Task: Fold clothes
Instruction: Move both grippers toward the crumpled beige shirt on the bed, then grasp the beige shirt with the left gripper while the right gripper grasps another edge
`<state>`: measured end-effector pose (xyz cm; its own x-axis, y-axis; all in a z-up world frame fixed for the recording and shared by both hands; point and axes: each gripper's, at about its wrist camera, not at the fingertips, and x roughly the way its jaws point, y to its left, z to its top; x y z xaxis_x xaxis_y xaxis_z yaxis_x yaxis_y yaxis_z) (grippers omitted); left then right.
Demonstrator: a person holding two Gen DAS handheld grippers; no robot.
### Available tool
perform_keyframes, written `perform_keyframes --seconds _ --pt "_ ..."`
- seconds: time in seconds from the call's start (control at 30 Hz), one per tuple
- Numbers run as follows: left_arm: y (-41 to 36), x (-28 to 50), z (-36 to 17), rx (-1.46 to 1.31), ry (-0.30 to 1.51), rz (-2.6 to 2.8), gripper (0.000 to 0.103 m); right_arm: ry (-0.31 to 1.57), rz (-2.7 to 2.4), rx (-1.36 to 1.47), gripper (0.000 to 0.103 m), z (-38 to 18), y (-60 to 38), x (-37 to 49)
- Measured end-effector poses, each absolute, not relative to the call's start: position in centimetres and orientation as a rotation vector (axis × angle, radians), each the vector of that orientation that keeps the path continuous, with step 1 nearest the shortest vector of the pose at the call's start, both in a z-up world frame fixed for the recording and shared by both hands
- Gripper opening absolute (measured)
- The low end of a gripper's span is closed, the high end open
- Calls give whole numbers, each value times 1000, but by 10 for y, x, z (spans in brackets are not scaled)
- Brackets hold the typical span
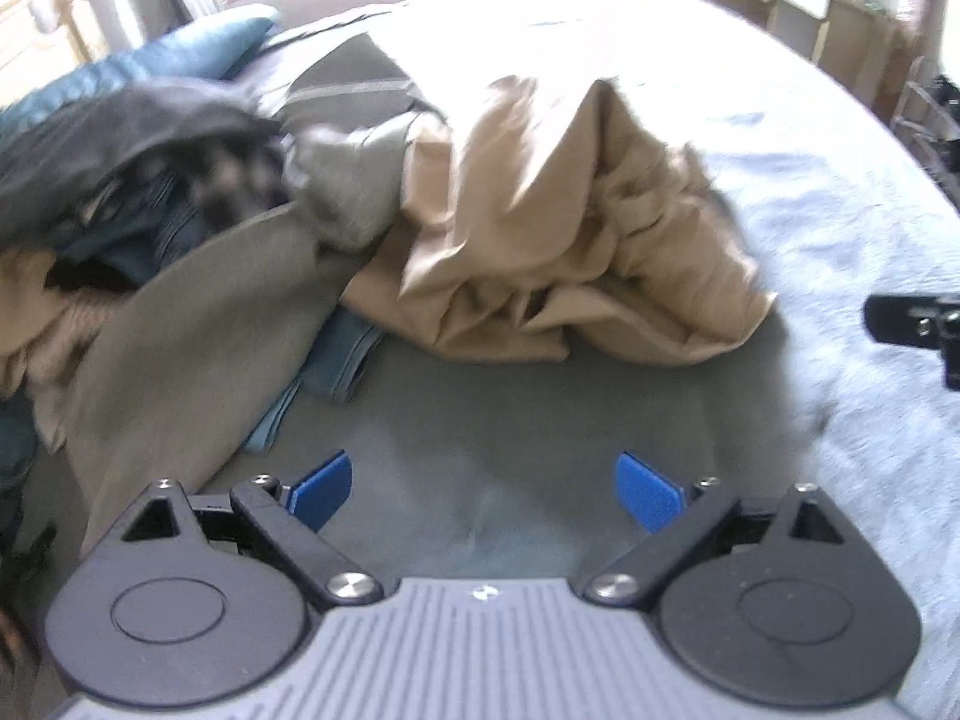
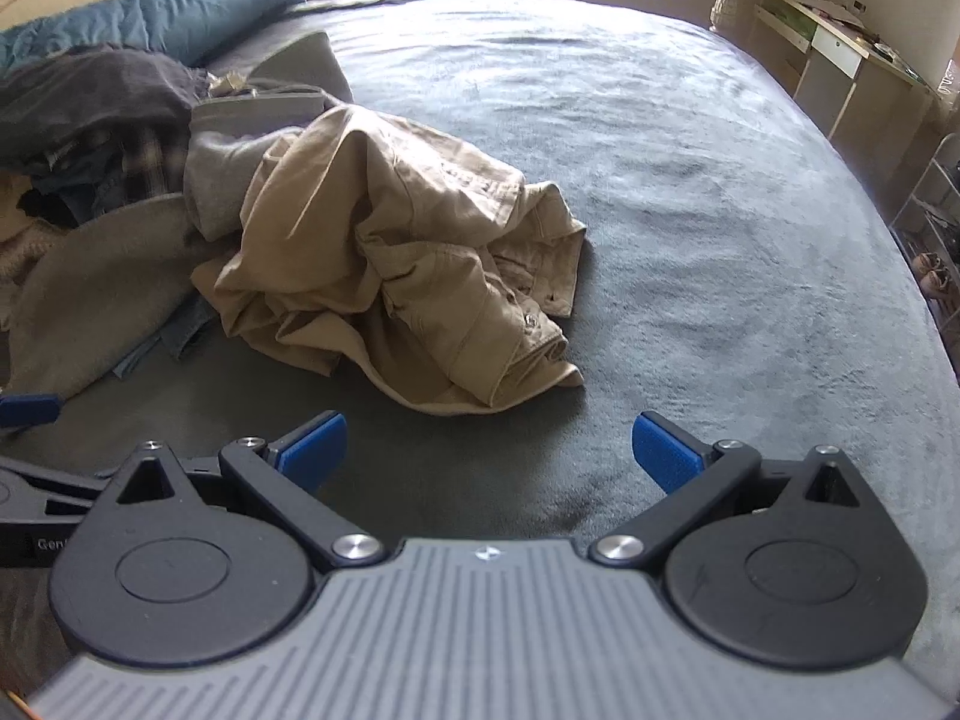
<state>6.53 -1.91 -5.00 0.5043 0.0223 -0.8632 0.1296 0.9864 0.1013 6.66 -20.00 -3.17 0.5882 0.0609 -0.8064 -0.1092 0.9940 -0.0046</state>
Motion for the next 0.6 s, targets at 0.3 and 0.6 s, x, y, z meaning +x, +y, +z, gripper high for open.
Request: perform_keyframes --seconds 0.3,0.6 --pt "-66 105 -46 135 945 -182 95 899 63 -14 101 -47 -250 91" --pt "-80 190 -52 -69 895 -240 87 911 104 69 100 -94 -276 122"
